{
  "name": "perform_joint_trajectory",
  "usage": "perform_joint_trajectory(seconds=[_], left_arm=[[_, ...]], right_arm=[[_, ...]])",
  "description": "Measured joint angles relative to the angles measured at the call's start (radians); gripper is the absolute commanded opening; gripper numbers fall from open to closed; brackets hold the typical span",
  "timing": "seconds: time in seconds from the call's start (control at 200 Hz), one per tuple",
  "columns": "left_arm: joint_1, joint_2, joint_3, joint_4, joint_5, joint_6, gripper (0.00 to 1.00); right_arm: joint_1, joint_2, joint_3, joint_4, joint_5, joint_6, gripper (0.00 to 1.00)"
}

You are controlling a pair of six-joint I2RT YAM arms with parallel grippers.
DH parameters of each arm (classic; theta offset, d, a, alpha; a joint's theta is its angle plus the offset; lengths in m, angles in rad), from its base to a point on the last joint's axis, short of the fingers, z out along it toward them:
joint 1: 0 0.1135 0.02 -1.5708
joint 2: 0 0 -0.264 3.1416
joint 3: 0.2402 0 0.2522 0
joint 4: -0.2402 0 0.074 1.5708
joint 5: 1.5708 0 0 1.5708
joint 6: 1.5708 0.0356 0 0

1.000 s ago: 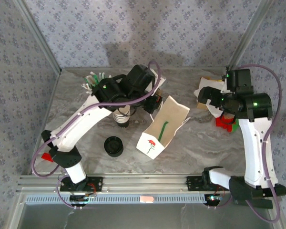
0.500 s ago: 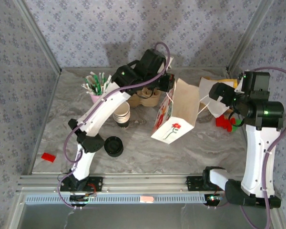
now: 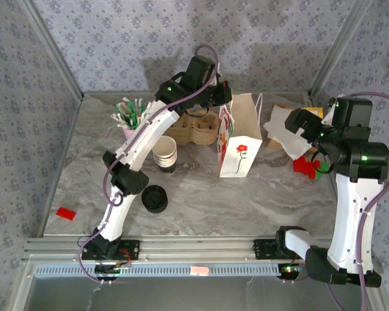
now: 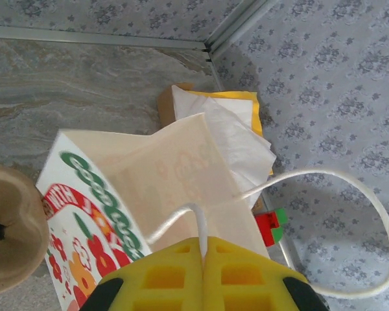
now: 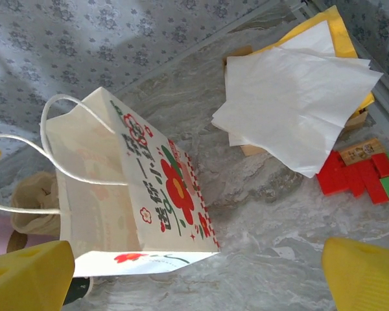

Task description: Pack the takeout coffee

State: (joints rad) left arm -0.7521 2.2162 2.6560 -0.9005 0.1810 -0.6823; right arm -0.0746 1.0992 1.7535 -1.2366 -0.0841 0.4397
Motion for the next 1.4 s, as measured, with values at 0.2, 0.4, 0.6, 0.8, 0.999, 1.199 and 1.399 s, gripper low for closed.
perform_joint_trajectory(seconds=[0.2, 0.4, 0.6, 0.8, 0.999, 1.199, 1.399], left_arm=[[0.007, 0.000, 0.001, -0.006, 0.007, 0.010, 0.47], [0.011, -0.041, 0.000, -0.103, -0.099, 0.076, 0.84], [-0.002, -0.288, -0.060, -0.248, -0.338, 0.166, 0.87], [-0.021, -0.758, -0.351, -0.325, -0.589, 0.181, 0.86], [0.082, -1.095, -0.766, -0.471, -0.686, 0.056, 0.88], [0.338, -1.159, -1.162, -0.476, -0.443, 0.010, 0.89], [0.540, -1.175, -1.381, -0.356, -0.179, -0.012, 0.89]], right_arm=[[0.000, -0.016, -0.013, 0.016, -0.012, 0.009, 1.00], [0.000, -0.024, 0.015, 0.037, -0.045, 0.005, 1.00], [0.172, -0.018, 0.110, 0.038, -0.066, -0.015, 0.98], [0.589, 0.061, 0.204, -0.022, 0.079, -0.020, 0.96], [0.885, 0.264, 0.232, -0.073, 0.266, 0.011, 0.95], [0.977, 0.559, 0.324, -0.088, 0.312, 0.048, 0.91], [0.979, 0.826, 0.543, -0.138, 0.290, 0.076, 0.82]])
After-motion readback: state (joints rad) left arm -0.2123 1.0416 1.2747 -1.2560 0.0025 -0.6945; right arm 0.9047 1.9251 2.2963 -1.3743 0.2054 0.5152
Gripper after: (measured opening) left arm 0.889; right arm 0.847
